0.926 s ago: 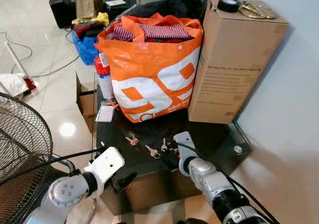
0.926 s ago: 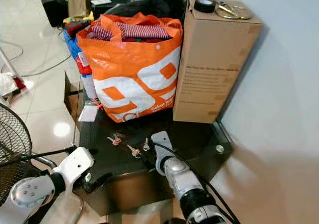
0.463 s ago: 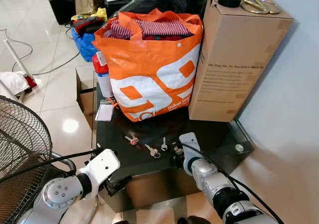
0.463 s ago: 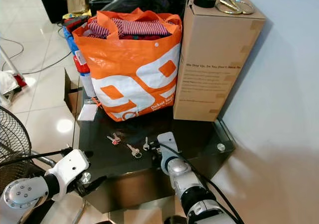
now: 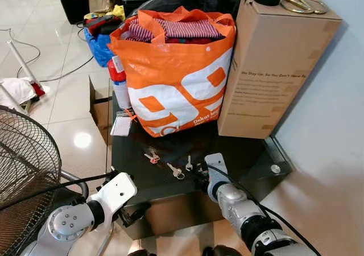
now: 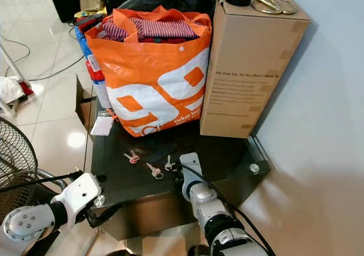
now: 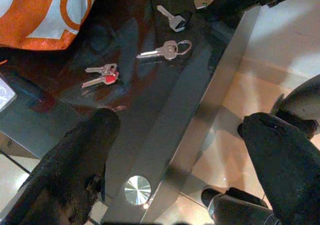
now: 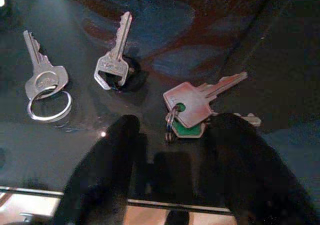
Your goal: Hang keys on a hook
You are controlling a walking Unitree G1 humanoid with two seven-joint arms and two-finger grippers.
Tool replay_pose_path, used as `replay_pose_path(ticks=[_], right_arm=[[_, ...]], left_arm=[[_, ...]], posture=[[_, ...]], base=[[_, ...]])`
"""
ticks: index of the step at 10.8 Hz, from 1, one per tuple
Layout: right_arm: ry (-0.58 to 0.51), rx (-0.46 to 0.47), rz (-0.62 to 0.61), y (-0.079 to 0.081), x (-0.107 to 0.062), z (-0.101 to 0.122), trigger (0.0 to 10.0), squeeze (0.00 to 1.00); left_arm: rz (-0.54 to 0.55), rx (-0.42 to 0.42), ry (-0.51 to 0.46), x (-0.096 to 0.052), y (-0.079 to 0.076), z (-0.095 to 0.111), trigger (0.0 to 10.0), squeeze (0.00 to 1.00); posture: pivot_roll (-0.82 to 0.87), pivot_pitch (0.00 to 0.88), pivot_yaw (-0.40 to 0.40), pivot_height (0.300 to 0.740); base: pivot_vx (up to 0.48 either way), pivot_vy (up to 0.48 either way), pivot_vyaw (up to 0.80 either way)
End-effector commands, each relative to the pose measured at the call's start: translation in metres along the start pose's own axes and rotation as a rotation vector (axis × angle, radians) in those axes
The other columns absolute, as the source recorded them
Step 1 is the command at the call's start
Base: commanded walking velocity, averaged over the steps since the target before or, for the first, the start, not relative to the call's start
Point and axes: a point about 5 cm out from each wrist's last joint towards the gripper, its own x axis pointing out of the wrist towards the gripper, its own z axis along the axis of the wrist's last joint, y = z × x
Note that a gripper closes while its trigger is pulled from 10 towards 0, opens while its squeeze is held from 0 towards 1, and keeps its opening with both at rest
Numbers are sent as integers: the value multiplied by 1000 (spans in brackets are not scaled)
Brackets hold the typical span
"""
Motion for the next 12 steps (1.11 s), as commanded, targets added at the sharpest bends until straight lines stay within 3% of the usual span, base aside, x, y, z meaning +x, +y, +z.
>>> replay_pose_path(ticks=[1,9,12], right_arm=[[-6,-3,-3,-1,1,3,0,0],[-2,25,-40,-4,2,2,0,0],[-33,21,3,-8,2,13,0,0]], left_arm=[[-5,15,-2,-3,1,3,10000,31],[-9,30,-5,-3,5,9,10000,31],[8,19,-22,7,7,7,10000,27]], posture=[[33,87,-7,740],[31,83,7,740],[14,33,7,740]], base=[[0,0,0],[0,0,0],[0,0,0]])
